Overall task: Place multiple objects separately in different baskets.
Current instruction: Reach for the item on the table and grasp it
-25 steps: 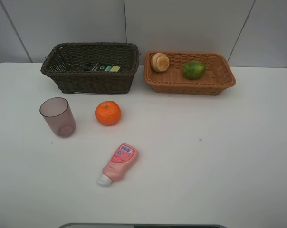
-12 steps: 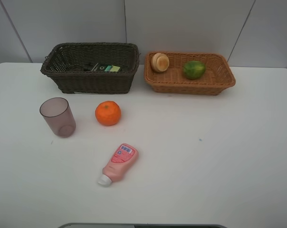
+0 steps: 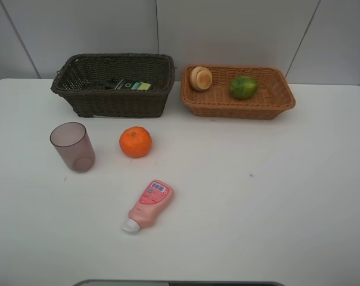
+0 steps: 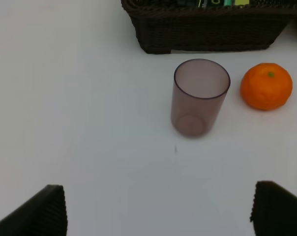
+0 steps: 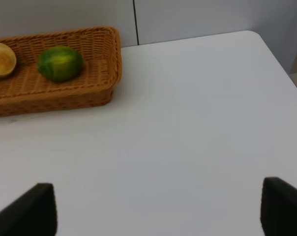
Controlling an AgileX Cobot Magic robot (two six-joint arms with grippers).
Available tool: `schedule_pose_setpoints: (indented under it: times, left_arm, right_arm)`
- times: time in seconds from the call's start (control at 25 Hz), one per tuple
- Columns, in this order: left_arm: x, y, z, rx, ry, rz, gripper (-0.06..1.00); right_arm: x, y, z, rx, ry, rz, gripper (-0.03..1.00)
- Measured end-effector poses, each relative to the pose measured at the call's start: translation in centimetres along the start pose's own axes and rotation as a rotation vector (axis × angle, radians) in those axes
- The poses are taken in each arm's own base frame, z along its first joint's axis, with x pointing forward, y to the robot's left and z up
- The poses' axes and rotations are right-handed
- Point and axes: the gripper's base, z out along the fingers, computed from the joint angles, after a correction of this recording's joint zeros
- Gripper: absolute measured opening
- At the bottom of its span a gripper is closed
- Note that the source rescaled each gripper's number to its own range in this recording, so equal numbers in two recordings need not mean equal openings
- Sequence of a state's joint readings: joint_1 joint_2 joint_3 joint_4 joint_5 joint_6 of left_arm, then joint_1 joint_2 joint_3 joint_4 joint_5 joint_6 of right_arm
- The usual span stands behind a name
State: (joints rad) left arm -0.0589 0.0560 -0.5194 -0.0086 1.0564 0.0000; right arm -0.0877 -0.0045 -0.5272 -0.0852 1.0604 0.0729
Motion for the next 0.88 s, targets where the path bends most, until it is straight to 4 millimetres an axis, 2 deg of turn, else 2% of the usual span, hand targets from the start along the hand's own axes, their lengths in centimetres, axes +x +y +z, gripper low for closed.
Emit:
schedule_pose_setpoints:
  times: [0.2, 0.32, 0.52, 0.64, 0.88]
  left_arm:
    - [-4.5, 0.2, 3.3, -0.019, 0.210, 0.009, 0.96]
    - [-7.6, 0.4, 7.2, -0.040, 0.365, 0.028, 0.96]
    - [-11.3, 0.6, 14.6, -0.050, 0.569, 0.049, 0.96]
    - [-12.5, 0.7, 18.3, -0.049, 0.654, 0.052, 0.96]
    - [-13.4, -0.2, 23.7, -0.034, 0.737, 0.102, 0.96]
  right_arm:
    - [0.0, 0.0, 0.0, 0.000, 0.000, 0.000, 0.75]
    - [0.0, 0.0, 0.0, 0.000, 0.000, 0.000, 0.75]
    - [0.0, 0.0, 0.0, 0.000, 0.000, 0.000, 0.75]
    - [0.0, 0.0, 0.0, 0.000, 0.000, 0.000, 0.75]
    - [0.0, 0.0, 0.0, 0.000, 0.000, 0.000, 0.75]
